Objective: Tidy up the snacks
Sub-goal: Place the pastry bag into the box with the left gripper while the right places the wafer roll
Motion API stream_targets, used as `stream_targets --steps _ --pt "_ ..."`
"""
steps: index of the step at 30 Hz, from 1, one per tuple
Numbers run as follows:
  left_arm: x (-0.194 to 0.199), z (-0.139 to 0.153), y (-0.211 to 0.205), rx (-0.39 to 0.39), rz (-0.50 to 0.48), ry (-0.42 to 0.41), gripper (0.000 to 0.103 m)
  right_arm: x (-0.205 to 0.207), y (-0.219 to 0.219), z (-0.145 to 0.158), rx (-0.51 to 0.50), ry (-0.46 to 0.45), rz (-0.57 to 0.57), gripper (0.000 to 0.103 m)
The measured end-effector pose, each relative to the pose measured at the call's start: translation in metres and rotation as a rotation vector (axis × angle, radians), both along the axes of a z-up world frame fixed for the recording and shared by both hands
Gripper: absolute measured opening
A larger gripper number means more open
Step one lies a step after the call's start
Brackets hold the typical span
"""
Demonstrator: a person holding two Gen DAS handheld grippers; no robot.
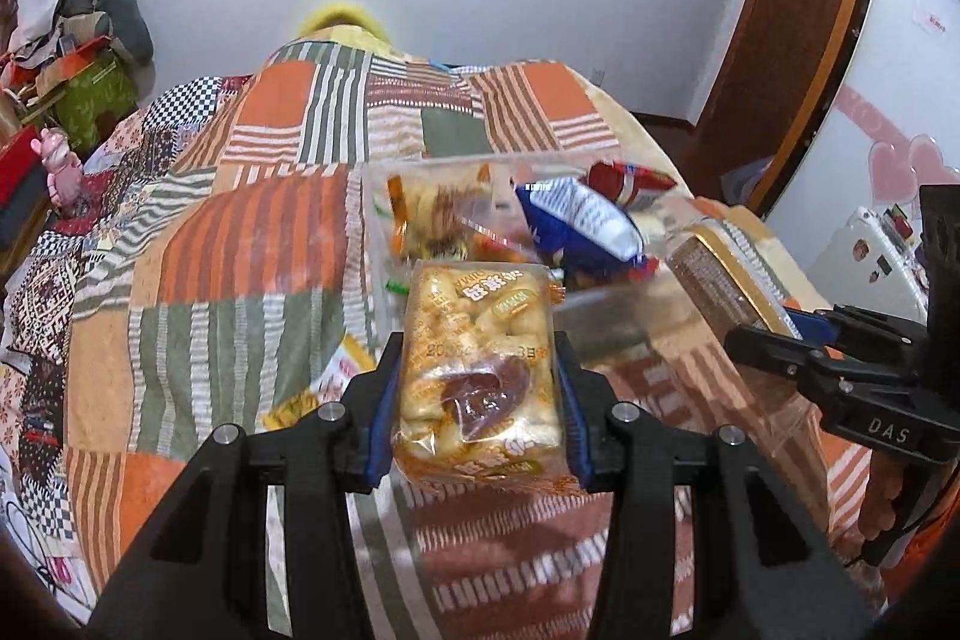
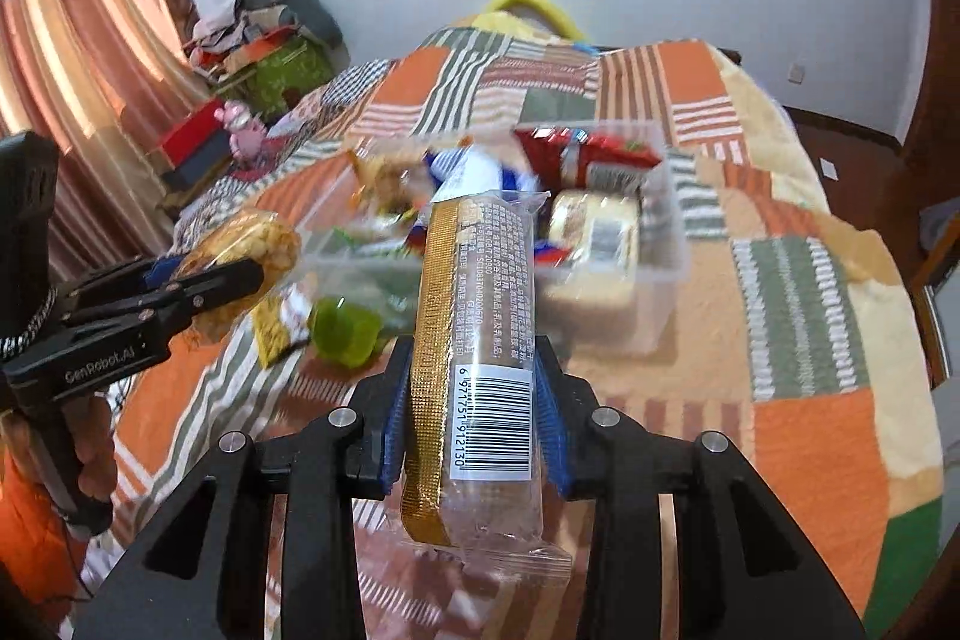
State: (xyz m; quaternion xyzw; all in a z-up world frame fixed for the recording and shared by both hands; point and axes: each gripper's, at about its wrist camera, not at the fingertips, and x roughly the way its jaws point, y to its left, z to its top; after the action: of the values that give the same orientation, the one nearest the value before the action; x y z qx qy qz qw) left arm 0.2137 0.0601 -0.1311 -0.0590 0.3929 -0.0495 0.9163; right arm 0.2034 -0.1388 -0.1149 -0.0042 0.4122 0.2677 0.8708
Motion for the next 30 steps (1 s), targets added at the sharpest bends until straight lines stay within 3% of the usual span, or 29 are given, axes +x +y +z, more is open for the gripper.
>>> stream_targets --steps 17,30 --pt "0.091 -0.026 -0.002 0.019 0.018 0.035 0.045 0.086 0.024 -0.002 -0.058 -0.023 0.016 0.034" --pt "0.108 -0.046 0.008 0.031 0.045 0.06 0.046 0.098 0.026 -0.011 -0.121 -0.043 0.024 0.034"
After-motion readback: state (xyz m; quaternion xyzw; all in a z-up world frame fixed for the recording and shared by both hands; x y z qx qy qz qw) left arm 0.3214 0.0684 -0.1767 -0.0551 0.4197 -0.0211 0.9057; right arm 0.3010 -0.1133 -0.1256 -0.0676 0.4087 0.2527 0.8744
